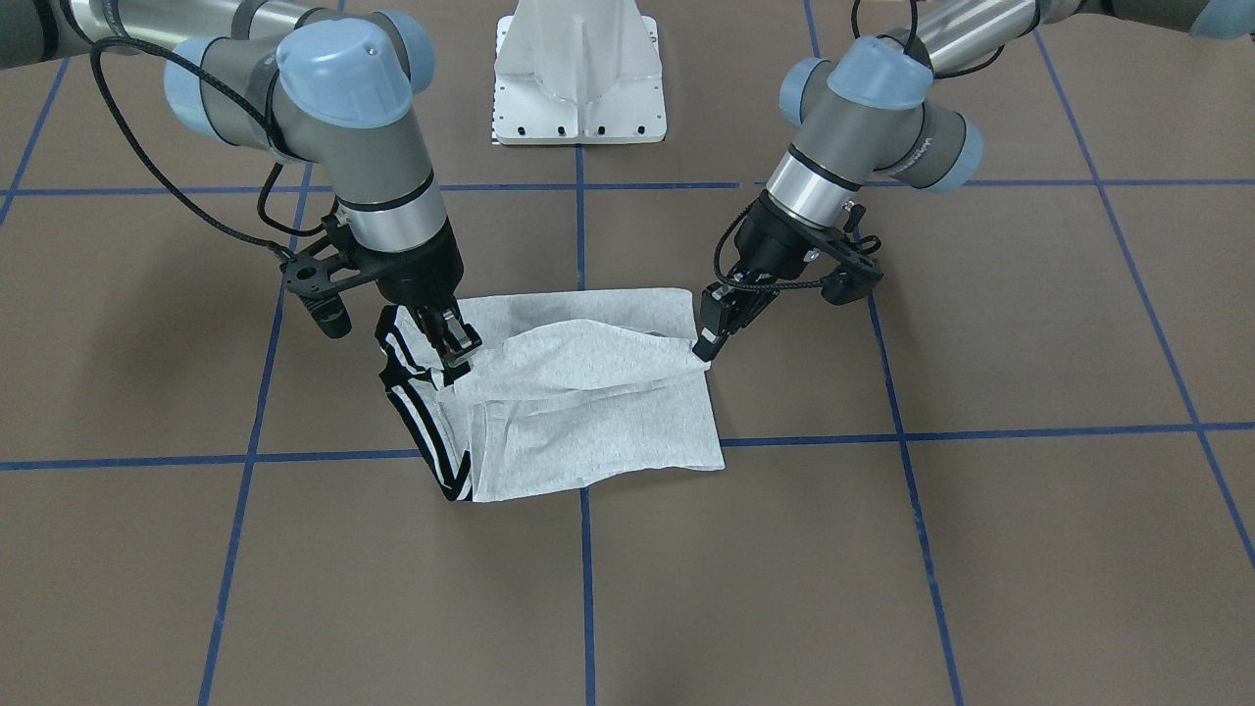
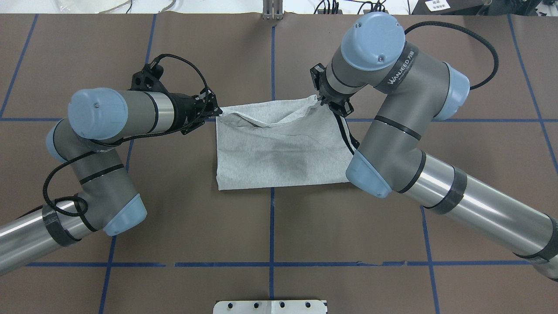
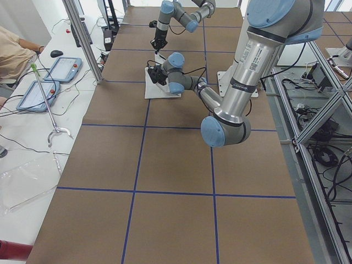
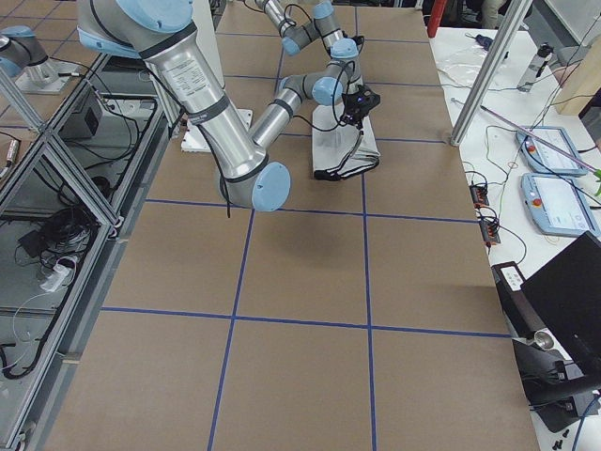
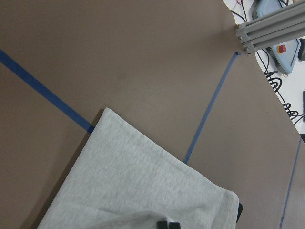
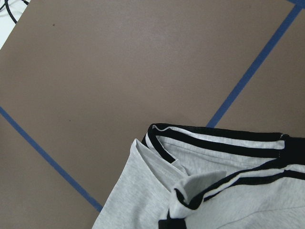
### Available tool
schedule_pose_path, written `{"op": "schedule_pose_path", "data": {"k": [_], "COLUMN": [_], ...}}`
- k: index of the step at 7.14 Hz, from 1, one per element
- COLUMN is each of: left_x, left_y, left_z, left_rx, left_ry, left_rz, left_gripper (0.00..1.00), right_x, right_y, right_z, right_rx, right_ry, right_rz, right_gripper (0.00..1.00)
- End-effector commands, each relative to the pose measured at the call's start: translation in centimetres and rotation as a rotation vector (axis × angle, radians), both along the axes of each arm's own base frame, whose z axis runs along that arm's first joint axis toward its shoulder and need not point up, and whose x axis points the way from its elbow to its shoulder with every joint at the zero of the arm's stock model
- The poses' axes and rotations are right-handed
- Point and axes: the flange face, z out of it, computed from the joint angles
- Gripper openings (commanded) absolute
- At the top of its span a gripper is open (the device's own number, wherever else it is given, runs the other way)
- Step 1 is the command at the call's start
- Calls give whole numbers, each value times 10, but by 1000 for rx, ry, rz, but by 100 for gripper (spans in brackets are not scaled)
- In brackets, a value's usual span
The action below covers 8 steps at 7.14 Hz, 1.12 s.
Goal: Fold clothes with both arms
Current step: 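Lift the near edge with both grippers and fold it toward the far edge, then lay the edge down and open both grippers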
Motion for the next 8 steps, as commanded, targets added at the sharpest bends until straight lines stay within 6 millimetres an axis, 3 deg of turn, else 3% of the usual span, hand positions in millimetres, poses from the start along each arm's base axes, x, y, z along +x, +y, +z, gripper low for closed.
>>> {"op": "schedule_pose_path", "data": {"k": [1,3,4,5,6,7,8], "left_x": [13,8,7,11,18,26,18], "left_y": [-13,-26,-32,-43,-55,-72,-91], "left_z": [11,23,29,36,41,45,61], "left_rx": [4,27,47,39,50,45,62], "left_ry": [0,-29,-51,-66,-56,-76,-117], "left_rz": [-5,-16,-16,-25,-36,-55,-93], "left_gripper": [0,0,0,0,50,87,100], "right_x": [-17,-27,-36,-29,-38,-35,-25], "right_y": [-15,-24,-35,-56,-85,-106,-145], "right_z": [17,18,23,36,56,66,89], "right_rx": [14,12,12,35,40,96,175], "right_ry": [-19,-7,-2,-3,41,51,64], "right_rz": [3,-2,2,16,3,-17,-30], "right_gripper": [0,0,0,0,99,100,100]}}
